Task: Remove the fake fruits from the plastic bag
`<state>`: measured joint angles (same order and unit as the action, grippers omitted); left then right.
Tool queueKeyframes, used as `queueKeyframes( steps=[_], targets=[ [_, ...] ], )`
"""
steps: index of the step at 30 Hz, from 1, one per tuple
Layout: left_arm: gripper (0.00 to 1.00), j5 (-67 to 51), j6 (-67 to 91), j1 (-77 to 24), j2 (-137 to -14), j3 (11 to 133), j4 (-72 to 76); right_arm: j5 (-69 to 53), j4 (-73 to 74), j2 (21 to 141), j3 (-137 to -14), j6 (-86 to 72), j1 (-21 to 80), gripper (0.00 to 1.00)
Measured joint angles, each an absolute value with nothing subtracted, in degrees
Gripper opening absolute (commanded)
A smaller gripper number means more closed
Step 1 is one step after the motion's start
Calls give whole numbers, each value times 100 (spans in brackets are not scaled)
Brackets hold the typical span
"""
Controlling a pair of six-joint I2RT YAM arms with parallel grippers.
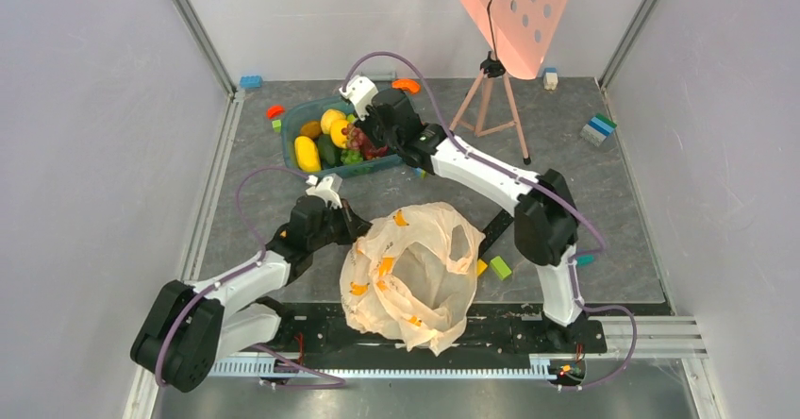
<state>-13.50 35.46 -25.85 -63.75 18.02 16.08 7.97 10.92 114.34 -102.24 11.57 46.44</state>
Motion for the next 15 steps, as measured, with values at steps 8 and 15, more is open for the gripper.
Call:
queueKeyframes(
  steps=[8,15],
  targets=[
    [2,-1328,3546,-2585,-6023,1787,1450,947,480,12637,-10908,1253,4515,6],
    [2,-1214,3546,-2585,-5865,1780,1286,1024,-102,13104,-11279,1267,4423,59]
  ],
)
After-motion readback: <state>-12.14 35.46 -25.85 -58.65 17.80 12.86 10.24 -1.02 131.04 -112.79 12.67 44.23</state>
